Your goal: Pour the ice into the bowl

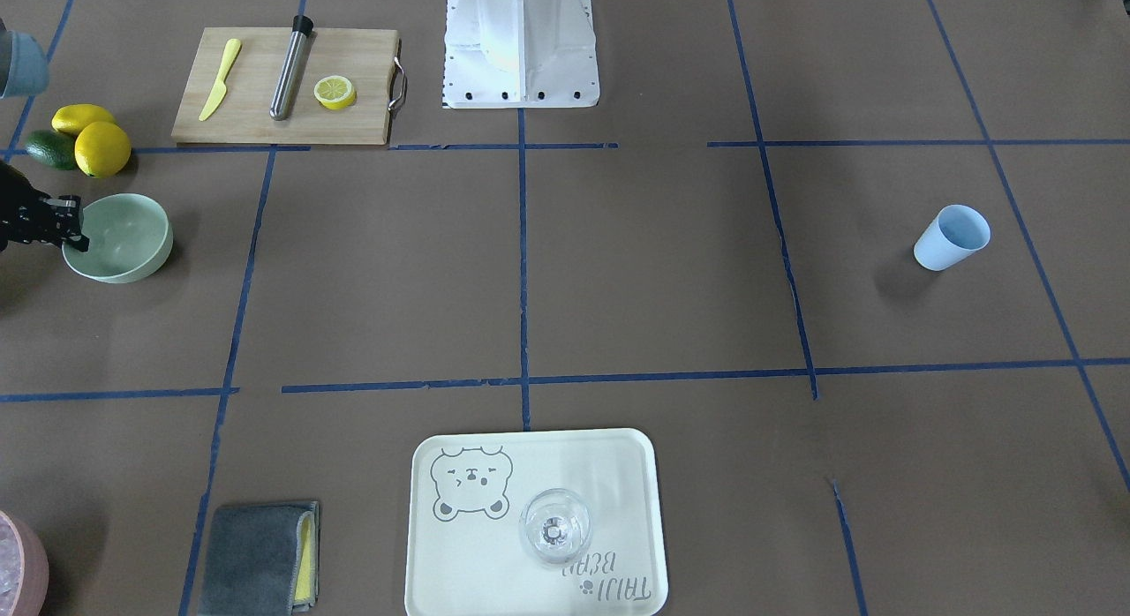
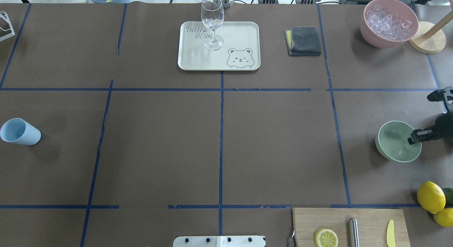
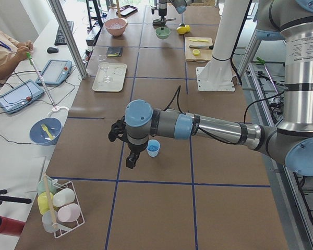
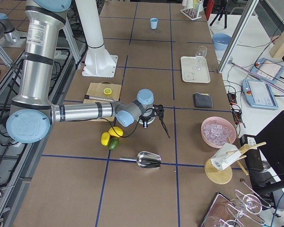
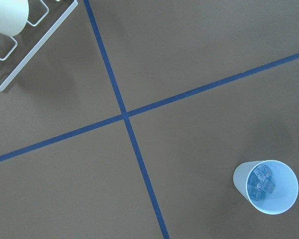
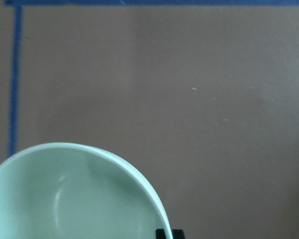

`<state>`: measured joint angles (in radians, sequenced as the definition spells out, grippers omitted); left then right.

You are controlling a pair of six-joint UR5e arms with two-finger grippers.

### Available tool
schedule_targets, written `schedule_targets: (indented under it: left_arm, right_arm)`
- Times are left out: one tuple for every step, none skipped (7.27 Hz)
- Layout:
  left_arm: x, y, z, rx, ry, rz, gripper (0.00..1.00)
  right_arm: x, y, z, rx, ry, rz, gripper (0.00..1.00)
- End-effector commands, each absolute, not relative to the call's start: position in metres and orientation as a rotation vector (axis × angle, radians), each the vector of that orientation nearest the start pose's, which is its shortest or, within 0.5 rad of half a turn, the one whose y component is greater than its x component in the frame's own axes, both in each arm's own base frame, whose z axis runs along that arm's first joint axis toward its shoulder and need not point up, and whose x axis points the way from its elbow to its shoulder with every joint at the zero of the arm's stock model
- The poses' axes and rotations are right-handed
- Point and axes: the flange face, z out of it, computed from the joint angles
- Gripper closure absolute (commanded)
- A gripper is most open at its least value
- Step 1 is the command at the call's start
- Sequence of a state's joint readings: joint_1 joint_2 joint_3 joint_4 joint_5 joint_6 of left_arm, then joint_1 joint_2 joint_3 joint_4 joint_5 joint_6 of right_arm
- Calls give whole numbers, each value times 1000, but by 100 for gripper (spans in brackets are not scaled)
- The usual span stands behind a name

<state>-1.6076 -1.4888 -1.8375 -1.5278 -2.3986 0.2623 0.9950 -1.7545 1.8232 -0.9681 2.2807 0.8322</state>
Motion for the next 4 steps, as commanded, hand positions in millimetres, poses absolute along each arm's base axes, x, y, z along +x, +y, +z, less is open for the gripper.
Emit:
schedule_targets:
  left_arm:
    - [-77, -456, 568, 254, 801, 270, 0]
    - [-77, -456, 568, 254, 801, 270, 0]
    - [-77, -457, 568, 254, 802, 270, 0]
    - [-76, -457, 567, 257, 805, 272, 0]
  right_arm:
    - [-213, -430, 433, -13, -1112, 199, 100]
    - [-268, -443, 369, -64, -1188, 240, 100]
    - [-326, -433, 317, -91, -1235, 285, 100]
    - [-387, -415, 265, -104, -1258, 348, 100]
